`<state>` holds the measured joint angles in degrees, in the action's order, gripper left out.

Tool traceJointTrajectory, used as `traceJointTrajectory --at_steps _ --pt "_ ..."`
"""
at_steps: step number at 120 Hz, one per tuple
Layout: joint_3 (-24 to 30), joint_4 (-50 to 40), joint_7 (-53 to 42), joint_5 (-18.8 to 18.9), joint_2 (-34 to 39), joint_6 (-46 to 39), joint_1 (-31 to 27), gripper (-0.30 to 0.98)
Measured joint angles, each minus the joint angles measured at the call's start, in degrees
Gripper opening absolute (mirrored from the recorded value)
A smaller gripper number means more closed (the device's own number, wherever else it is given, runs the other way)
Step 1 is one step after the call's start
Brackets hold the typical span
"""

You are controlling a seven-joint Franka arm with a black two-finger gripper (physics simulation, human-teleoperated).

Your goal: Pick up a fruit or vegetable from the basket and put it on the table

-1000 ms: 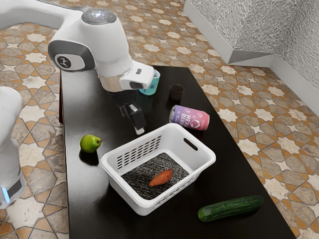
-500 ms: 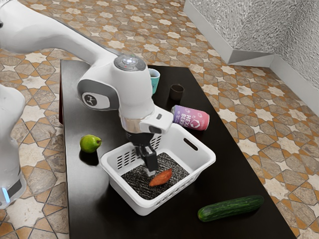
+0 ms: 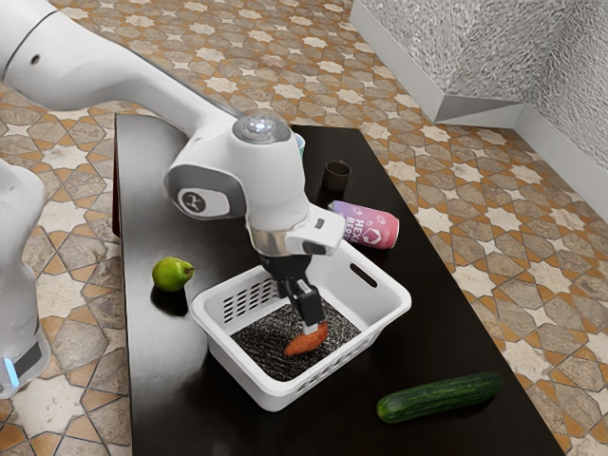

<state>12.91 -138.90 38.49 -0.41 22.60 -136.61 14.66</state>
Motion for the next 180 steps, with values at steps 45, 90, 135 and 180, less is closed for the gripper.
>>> traceJointTrajectory --at_steps 45,90,135,180 --pt "-0.08 0.01 -0.21 0.06 -0.82 -1.08 -0.12 0.69" --pt "-0.08 -0.08 -0.36 0.06 -2.62 -1.37 -0.06 0.69" --pt "-0.13 0.01 -0.48 0.06 -6.22 -3.50 -1.01 0.69" --pt "-0.12 0.02 -0.59 0.02 -8.43 -5.38 -1.05 0.69"
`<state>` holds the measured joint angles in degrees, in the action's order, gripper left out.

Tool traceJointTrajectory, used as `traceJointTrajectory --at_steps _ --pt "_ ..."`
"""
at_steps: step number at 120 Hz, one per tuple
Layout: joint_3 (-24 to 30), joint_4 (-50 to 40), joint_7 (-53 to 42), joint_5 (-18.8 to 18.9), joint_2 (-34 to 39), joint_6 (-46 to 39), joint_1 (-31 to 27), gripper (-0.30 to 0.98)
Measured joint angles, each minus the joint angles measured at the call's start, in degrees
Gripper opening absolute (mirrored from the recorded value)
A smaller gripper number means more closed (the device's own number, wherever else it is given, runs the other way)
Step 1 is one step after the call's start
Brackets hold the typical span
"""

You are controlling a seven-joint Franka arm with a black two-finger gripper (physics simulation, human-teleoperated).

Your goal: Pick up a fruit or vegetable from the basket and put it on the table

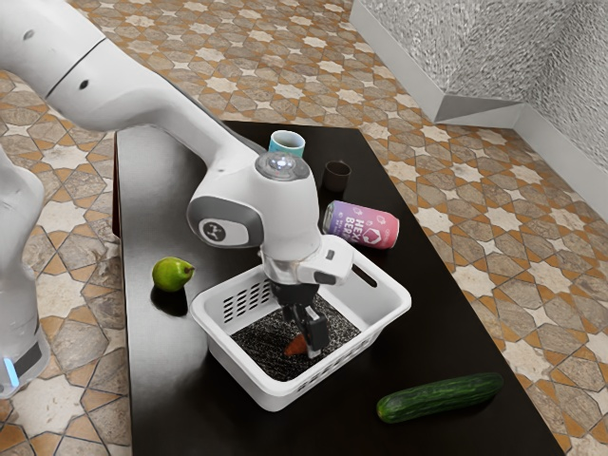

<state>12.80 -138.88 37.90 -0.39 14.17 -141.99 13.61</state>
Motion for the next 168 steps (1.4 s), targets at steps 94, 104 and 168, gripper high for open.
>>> traceJointTrajectory --at_steps 94,104,168 --pt "-0.77 0.21 -0.21 -0.03 -2.92 -1.61 -0.66 0.41" --pt "-0.77 0.24 -0.23 -0.02 -3.21 -1.81 -0.68 0.36" --pt "-3.49 1.14 -0.14 0.64 -1.22 -1.23 -1.52 0.14"
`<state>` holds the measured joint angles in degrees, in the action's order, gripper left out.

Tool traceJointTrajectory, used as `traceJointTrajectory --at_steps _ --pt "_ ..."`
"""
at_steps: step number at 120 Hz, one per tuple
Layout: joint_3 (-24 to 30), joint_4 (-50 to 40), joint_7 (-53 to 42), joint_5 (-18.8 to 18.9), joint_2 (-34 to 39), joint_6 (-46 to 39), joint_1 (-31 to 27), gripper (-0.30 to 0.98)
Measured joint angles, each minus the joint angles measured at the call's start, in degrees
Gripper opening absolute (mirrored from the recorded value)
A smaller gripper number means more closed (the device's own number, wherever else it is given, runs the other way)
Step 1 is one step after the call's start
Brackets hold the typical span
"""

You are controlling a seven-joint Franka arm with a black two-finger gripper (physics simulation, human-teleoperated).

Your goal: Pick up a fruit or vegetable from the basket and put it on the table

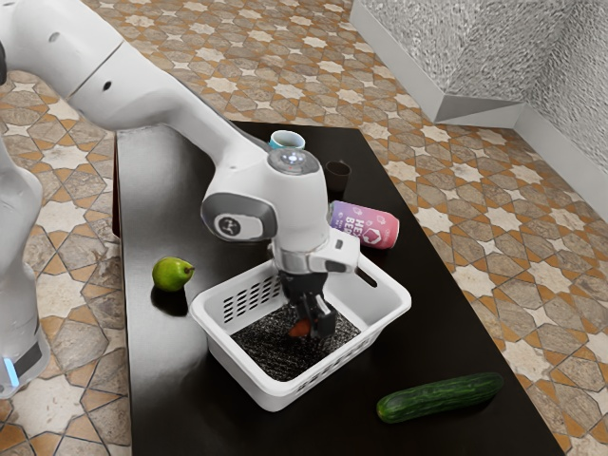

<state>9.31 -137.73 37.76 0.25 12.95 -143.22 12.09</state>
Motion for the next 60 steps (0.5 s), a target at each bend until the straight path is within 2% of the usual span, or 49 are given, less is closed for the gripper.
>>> traceJointTrajectory --at_steps 13,26,42,60 --pt "-2.02 2.07 -0.12 0.12 9.22 4.00 0.24 0.15" --pt "-8.10 3.75 -0.48 0.05 17.61 11.54 0.46 0.17" --pt "-15.22 4.63 -1.33 0.38 20.10 19.09 0.17 0.16" --pt "-22.71 4.74 -2.52 0.93 19.55 23.54 -0.23 0.16"
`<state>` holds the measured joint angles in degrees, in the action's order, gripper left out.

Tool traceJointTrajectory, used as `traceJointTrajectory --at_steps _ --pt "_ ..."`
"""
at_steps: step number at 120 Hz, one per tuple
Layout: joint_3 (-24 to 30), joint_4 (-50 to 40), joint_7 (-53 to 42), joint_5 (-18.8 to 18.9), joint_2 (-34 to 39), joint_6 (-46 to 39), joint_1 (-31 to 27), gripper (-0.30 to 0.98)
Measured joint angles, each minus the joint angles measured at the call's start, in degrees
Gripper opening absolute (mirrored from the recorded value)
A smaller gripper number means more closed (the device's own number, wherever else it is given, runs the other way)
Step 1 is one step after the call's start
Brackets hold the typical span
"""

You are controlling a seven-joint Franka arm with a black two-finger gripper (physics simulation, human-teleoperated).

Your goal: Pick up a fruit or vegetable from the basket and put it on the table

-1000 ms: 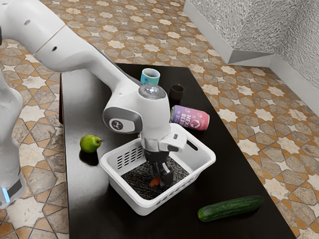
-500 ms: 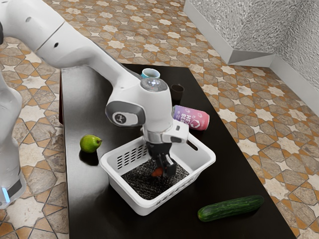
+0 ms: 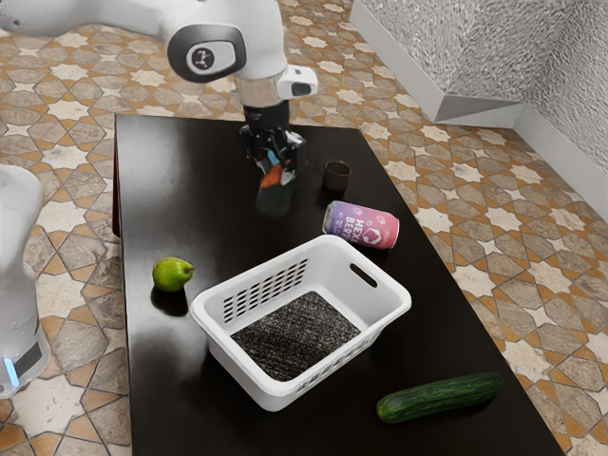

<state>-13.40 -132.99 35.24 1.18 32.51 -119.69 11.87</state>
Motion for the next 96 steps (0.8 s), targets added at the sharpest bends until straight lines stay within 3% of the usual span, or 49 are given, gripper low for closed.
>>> traceJointTrajectory --at_steps 19,41,59,74,85,92,96 --pt "-4.61 -0.01 -1.13 1.14 -2.61 2.15 -0.02 0.16" --pt "-6.42 0.08 -2.09 1.74 -5.13 2.83 -0.21 0.16" --pt "-6.49 0.16 -2.84 1.64 -5.99 2.95 0.14 0.47" --pt "-6.31 0.36 -3.35 1.64 -6.05 3.73 0.56 0.60" --pt "-5.26 3.06 -3.83 2.19 -7.79 8.07 5.94 0.64" --pt "-4.70 11.57 -7.46 9.17 -11.86 9.90 15.07 0.65" --pt "-6.28 14.67 -11.35 10.48 -12.99 11.22 18.10 0.66"
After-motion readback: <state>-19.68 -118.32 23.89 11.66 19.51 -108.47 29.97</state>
